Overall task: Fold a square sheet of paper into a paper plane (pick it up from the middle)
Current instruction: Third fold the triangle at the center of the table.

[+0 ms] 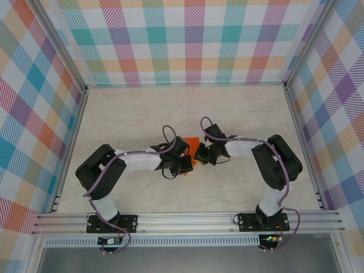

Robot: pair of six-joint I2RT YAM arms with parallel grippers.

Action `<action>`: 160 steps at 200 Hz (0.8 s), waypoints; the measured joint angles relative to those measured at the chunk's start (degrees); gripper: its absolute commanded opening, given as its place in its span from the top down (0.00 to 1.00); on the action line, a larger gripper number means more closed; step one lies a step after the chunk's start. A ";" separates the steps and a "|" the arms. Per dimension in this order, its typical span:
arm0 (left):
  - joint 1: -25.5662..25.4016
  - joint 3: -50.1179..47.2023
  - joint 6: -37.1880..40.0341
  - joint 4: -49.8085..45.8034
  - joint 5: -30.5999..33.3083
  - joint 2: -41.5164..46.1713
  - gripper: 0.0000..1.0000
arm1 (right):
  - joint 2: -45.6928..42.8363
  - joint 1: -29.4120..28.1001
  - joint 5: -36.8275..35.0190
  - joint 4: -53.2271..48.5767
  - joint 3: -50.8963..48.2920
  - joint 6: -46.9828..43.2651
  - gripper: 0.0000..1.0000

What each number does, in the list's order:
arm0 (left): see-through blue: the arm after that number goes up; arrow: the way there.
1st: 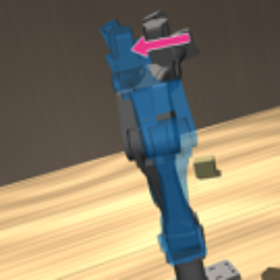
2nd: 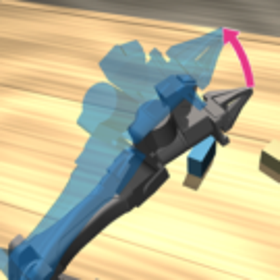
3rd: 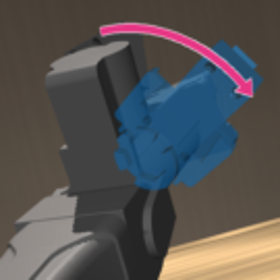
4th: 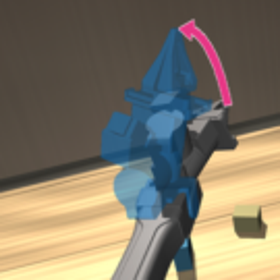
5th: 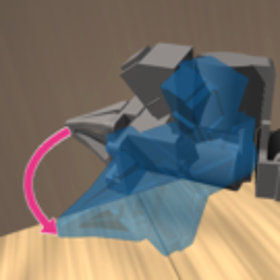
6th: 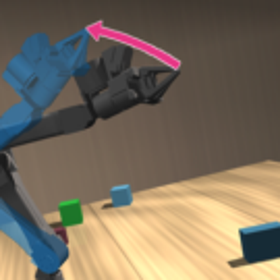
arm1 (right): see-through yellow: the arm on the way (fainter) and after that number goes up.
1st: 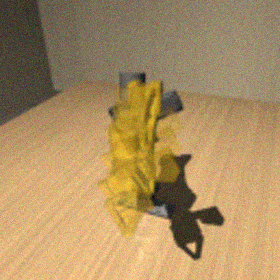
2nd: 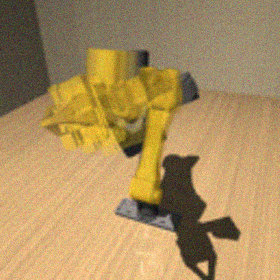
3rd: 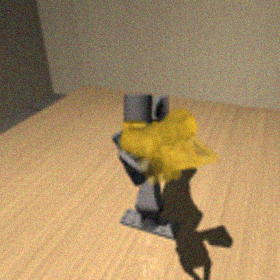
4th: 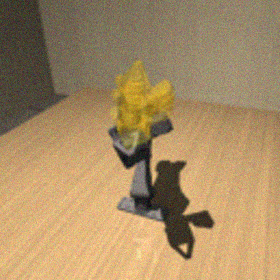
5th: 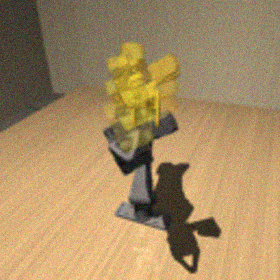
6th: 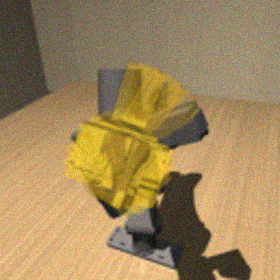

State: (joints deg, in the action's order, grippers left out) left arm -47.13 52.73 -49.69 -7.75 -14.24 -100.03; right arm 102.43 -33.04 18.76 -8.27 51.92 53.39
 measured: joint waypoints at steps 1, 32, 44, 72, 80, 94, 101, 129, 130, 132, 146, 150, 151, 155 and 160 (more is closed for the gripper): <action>0.00 0.00 0.00 0.00 0.02 0.00 0.95 | 0.00 0.00 0.02 0.00 0.00 0.00 0.98; 0.00 0.00 0.02 -0.11 0.26 0.00 0.95 | 0.11 0.02 0.09 -0.33 0.20 -0.02 0.98; 0.00 0.00 0.02 -0.13 0.24 0.00 0.95 | 0.13 0.04 0.11 -0.42 0.26 -0.02 0.98; 0.00 0.00 0.02 -0.24 0.24 -0.24 0.95 | 0.13 0.04 0.11 -0.44 0.28 -0.02 0.98; 0.00 0.00 0.02 -0.22 0.24 -0.48 0.95 | 0.13 0.04 0.11 -0.44 0.28 -0.04 0.98; 0.00 0.00 0.02 -0.13 0.22 -0.74 0.95 | 0.15 0.04 0.11 -0.46 0.28 -0.04 0.98; 0.00 0.00 0.02 -0.13 0.20 -0.74 0.95 | 0.15 0.04 0.11 -0.46 0.28 -0.04 0.98; 0.00 0.04 0.22 -0.13 0.20 -0.72 0.95 | 0.15 0.04 0.11 -0.48 0.31 -0.04 0.98; 0.00 0.04 0.24 -0.13 0.20 -0.72 0.95 | 0.15 0.04 0.11 -0.48 0.31 -0.04 0.98; 0.00 0.04 0.26 -0.15 0.20 -0.72 0.95 | 0.15 0.04 0.13 -0.50 0.33 -0.04 0.98; 0.00 0.09 0.66 -0.48 0.24 -0.35 0.95 | 0.17 0.04 0.11 -0.57 0.35 -0.04 0.98; 0.00 0.09 0.81 -0.74 0.26 -0.13 0.95 | 0.17 0.04 0.11 -0.61 0.37 -0.04 0.98; 0.00 0.09 0.87 -0.85 0.26 -0.04 0.95 | 0.17 0.04 0.13 -0.61 0.37 -0.04 0.98; 0.00 0.09 0.94 -1.16 0.35 0.17 0.95 | 0.17 0.04 0.11 -0.63 0.37 -0.04 0.98; 0.00 0.09 1.07 -1.36 0.37 0.46 0.95 | 0.17 0.04 0.13 -0.63 0.37 -0.04 0.98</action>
State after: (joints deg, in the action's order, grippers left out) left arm -47.13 52.82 -48.62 -9.10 -13.87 -99.57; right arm 102.61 -32.99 18.90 -8.91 52.29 53.34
